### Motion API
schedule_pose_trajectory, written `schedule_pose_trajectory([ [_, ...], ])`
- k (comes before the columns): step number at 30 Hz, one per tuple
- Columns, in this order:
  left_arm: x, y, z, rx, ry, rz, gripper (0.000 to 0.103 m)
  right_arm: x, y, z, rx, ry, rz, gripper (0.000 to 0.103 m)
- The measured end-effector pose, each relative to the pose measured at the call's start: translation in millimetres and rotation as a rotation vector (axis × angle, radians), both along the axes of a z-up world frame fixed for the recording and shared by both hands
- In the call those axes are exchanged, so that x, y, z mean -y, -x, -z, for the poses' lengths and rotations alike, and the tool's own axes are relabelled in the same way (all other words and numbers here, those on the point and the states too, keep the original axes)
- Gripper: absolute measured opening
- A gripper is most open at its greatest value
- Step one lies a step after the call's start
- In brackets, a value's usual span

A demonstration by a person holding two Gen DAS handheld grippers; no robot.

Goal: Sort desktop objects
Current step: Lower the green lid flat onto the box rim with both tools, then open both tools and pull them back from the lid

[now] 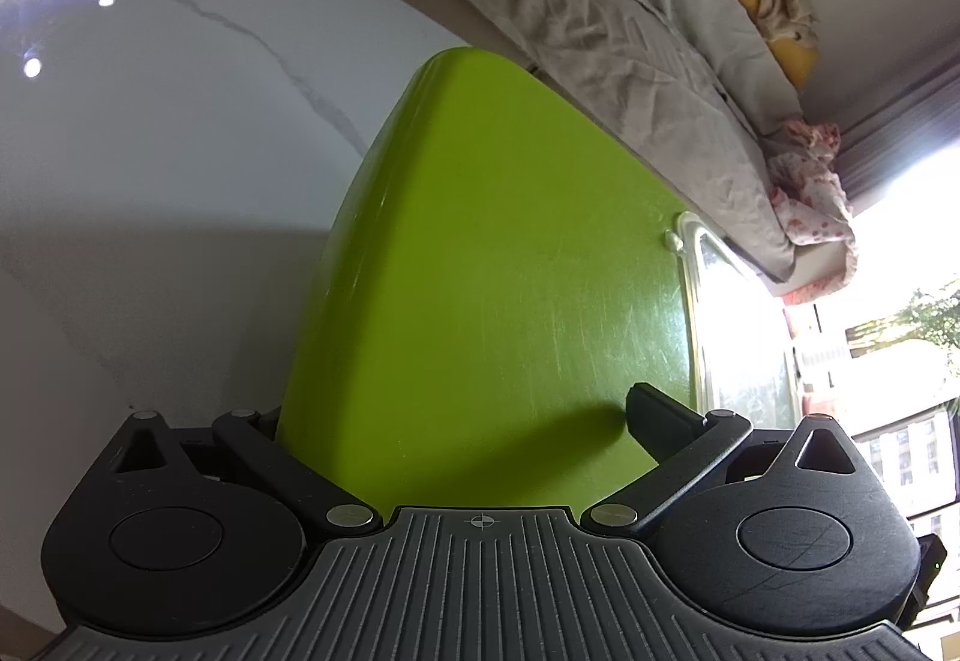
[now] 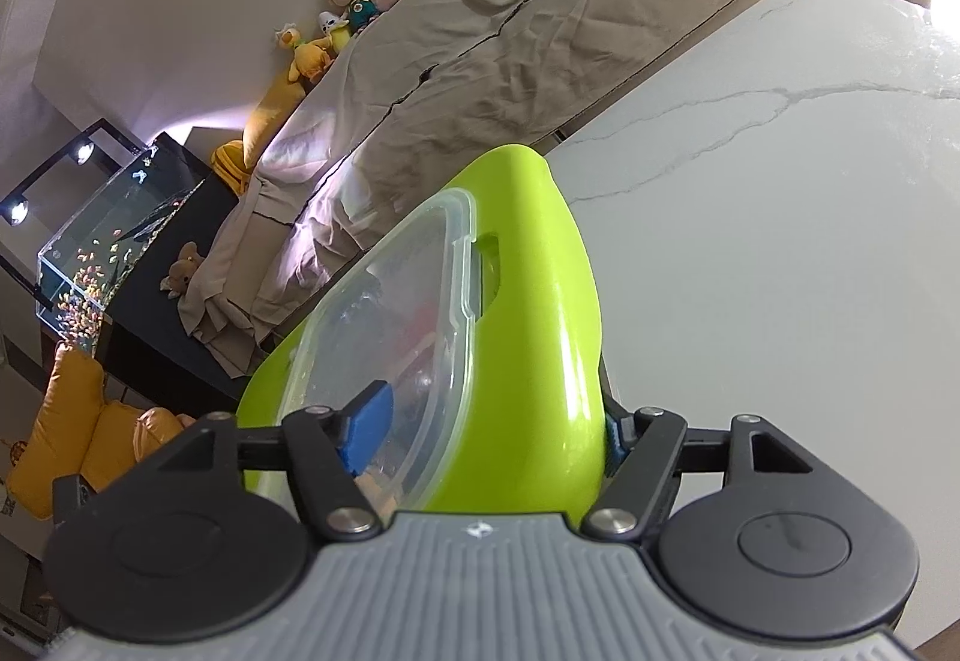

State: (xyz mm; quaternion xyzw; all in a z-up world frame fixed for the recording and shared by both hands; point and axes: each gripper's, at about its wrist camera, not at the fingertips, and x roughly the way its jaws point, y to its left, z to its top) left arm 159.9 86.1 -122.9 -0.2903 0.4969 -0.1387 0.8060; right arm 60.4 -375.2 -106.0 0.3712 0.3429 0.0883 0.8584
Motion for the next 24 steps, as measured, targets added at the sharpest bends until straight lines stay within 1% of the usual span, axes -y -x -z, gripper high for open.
schedule_pose_trajectory([
  [3,-12.0,6.8,1.4,-0.020,0.010,-0.029,0.103,7.7,8.7,-1.4,0.032,-0.050,0.002,0.080],
  [5,-24.0,16.2,0.7,-0.040,0.016,-0.064,0.103,15.2,21.1,-5.3,0.047,-0.062,0.020,0.085],
  [7,-34.7,29.3,-4.8,-0.035,0.019,-0.097,0.103,24.1,36.2,-9.8,0.054,-0.068,0.051,0.088],
  [8,-38.5,36.5,-9.7,-0.028,0.004,-0.110,0.103,28.2,45.2,-12.5,0.056,-0.066,0.066,0.090],
  [9,-39.8,43.8,-15.9,-0.021,-0.024,-0.121,0.103,31.4,53.0,-16.2,0.057,-0.056,0.076,0.091],
  [10,-38.6,50.9,-24.1,-0.007,-0.063,-0.126,0.103,33.9,60.4,-20.2,0.058,-0.043,0.084,0.094],
  [11,-36.1,58.0,-33.3,0.011,-0.106,-0.127,0.103,34.1,67.1,-25.7,0.061,-0.024,0.088,0.099],
  [12,-31.5,64.3,-42.4,0.030,-0.148,-0.120,0.103,33.9,72.9,-31.1,0.063,-0.006,0.089,0.102],
  [13,-23.7,70.2,-51.2,0.046,-0.185,-0.100,0.103,30.9,75.4,-36.7,0.059,0.011,0.080,0.103],
  [15,-5.4,81.7,-68.5,0.074,-0.251,-0.048,0.103,18.0,75.8,-49.1,0.016,0.070,0.039,0.103],
  [16,3.4,86.9,-74.9,0.080,-0.272,-0.024,0.103,10.9,76.3,-55.2,-0.001,0.103,0.022,0.103],
  [17,12.1,91.6,-79.7,0.080,-0.284,-0.001,0.103,1.2,77.9,-61.4,-0.004,0.149,0.019,0.103],
  [20,36.9,105.0,-88.4,0.041,-0.312,0.048,0.103,-38.1,87.1,-82.5,-0.023,0.312,-0.011,0.103],
  [23,54.5,118.9,-95.2,0.051,-0.325,0.053,0.103,-74.1,101.1,-102.0,-0.025,0.422,-0.047,0.103],
  [24,59.8,124.2,-98.4,0.060,-0.335,0.051,0.103,-83.1,105.9,-108.3,-0.019,0.437,-0.059,0.103],
])
